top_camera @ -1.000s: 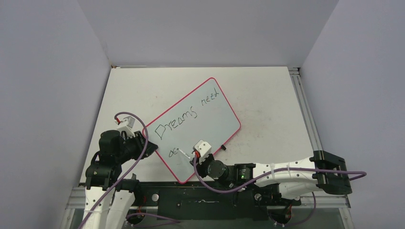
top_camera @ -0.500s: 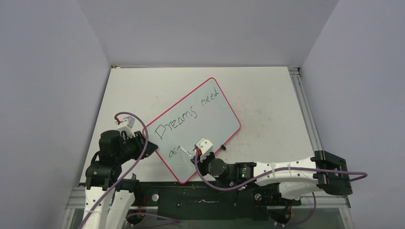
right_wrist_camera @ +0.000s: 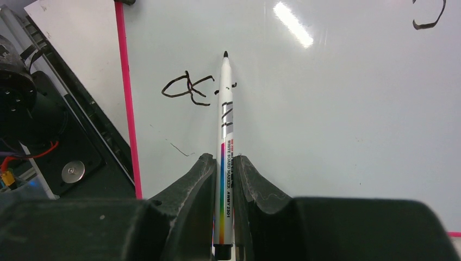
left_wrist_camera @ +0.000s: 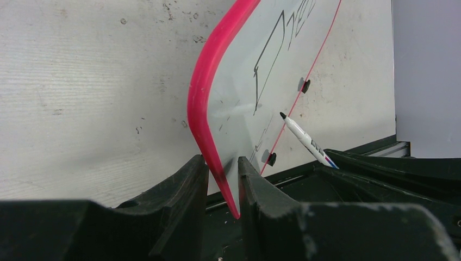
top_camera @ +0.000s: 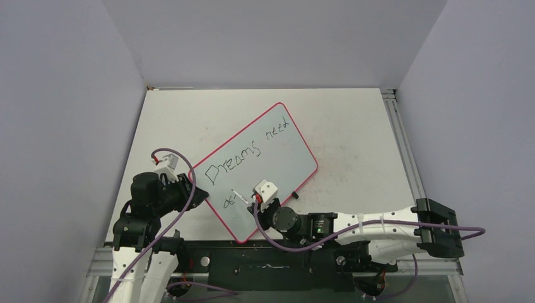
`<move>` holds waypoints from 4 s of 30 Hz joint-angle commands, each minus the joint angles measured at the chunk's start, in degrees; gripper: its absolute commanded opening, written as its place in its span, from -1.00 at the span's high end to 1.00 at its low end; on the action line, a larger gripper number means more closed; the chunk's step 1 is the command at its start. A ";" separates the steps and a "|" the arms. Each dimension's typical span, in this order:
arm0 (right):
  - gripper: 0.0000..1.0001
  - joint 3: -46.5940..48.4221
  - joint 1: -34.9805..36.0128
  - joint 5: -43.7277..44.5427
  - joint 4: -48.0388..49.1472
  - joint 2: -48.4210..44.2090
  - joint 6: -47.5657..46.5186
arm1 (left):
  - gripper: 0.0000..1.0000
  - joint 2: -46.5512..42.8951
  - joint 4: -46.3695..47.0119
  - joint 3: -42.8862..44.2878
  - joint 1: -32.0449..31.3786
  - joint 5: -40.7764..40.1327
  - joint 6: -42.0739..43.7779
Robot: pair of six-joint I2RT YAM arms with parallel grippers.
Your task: Write a sentence on the whiteboard
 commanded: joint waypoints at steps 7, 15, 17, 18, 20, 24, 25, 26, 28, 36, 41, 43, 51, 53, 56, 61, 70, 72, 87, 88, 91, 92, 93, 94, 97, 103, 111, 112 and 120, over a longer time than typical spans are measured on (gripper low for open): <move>0.89 2.99 0.01 0.58 0.72 3.00 -0.22 | 0.50 0.16 0.51 0.43 0.03 0.44 0.79; 0.89 2.00 0.13 0.47 -0.79 3.07 1.22 | 0.52 0.06 0.51 0.33 0.03 0.51 0.77; 0.89 1.34 0.14 0.01 -1.01 2.71 1.79 | 0.53 0.14 0.51 0.33 0.03 0.57 0.76; 0.89 0.99 0.18 -0.17 -1.14 2.56 2.05 | 0.53 0.20 0.51 0.34 0.03 0.54 0.74; 0.89 0.34 0.25 -0.31 -1.44 2.22 2.63 | 0.56 0.16 0.51 0.29 0.03 0.51 0.75; 0.89 -0.98 0.69 -0.18 -1.98 1.36 3.90 | 0.56 0.18 0.51 0.33 0.03 0.51 0.74; 0.89 -1.29 0.78 -0.15 -2.06 1.16 4.14 | 0.57 0.22 0.51 0.29 0.05 0.51 0.75; 0.89 -1.61 0.91 -0.11 -2.23 0.97 4.45 | 0.57 0.29 0.51 0.32 0.08 0.53 0.74; 0.89 -2.01 1.09 -0.02 -2.61 0.80 4.89 | 0.57 0.24 0.51 0.34 0.03 0.50 0.82; 0.89 -3.31 2.22 -0.12 -3.51 0.54 6.36 | 0.57 0.33 0.51 0.33 0.03 0.44 0.74; 0.89 -3.61 2.81 0.18 -4.72 0.19 6.88 | 0.57 0.31 0.51 0.34 0.03 0.42 0.74; 0.89 -3.63 2.82 0.79 -5.27 -0.09 7.15 | 0.57 0.31 0.51 0.34 0.03 0.50 0.78; 0.89 -1.96 2.78 3.18 -6.68 0.24 7.16 | 0.57 0.40 0.51 0.29 0.03 0.42 0.76; 0.89 -1.43 2.81 3.50 -6.23 0.11 6.64 | 0.57 0.44 0.44 0.28 0.03 0.46 0.81; 0.89 -0.88 2.80 4.09 -5.65 -0.37 5.64 | 0.57 0.40 0.47 0.32 0.03 0.50 0.74; 0.89 0.04 2.73 5.10 -5.44 -1.17 4.59 | 0.57 0.42 0.49 0.34 0.04 0.42 0.76; 0.89 1.67 2.22 5.16 -4.47 -0.24 3.18 | 0.57 0.44 0.48 0.34 0.03 0.42 0.76; 0.89 2.11 1.88 4.90 -4.44 0.47 3.13 | 0.57 0.40 0.48 0.29 0.03 0.42 0.76; 0.89 1.91 0.48 2.49 -5.14 2.98 4.79 | 0.57 0.63 0.44 0.34 0.03 0.52 0.83; 0.89 1.99 0.43 2.35 -5.11 3.22 4.82 | 0.57 0.64 0.43 0.34 0.03 0.54 0.83; 0.89 1.95 0.43 2.11 -5.43 3.50 5.08 | 0.57 0.70 0.42 0.33 0.03 0.58 0.88; 0.89 1.87 0.44 2.07 -5.58 3.54 5.21 | 0.57 0.68 0.42 0.26 0.03 0.54 0.91; 0.89 1.79 0.42 1.86 -5.78 3.55 5.41 | 0.57 0.66 0.42 0.33 0.03 0.51 0.85; 0.89 1.63 0.44 1.72 -5.97 3.55 5.69 | 0.57 0.66 0.42 0.29 0.03 0.57 0.83; 0.89 0.86 0.44 1.51 -6.44 3.13 6.48 | 0.57 0.73 0.44 0.32 0.03 0.53 0.87; 0.89 -0.64 0.49 1.15 -6.90 2.10 7.82 | 0.57 0.82 0.42 0.32 0.03 0.66 0.88; 0.89 -1.10 1.14 1.24 -7.74 1.77 8.37 | 0.57 0.84 0.42 0.34 0.04 0.51 0.78; 0.89 -1.20 1.14 1.18 -7.76 1.78 8.41 | 0.57 0.85 0.42 0.32 0.03 0.58 0.75; 0.89 -1.30 1.45 1.27 -8.03 0.81 8.38 | 0.57 1.27 0.42 0.34 0.03 0.42 0.77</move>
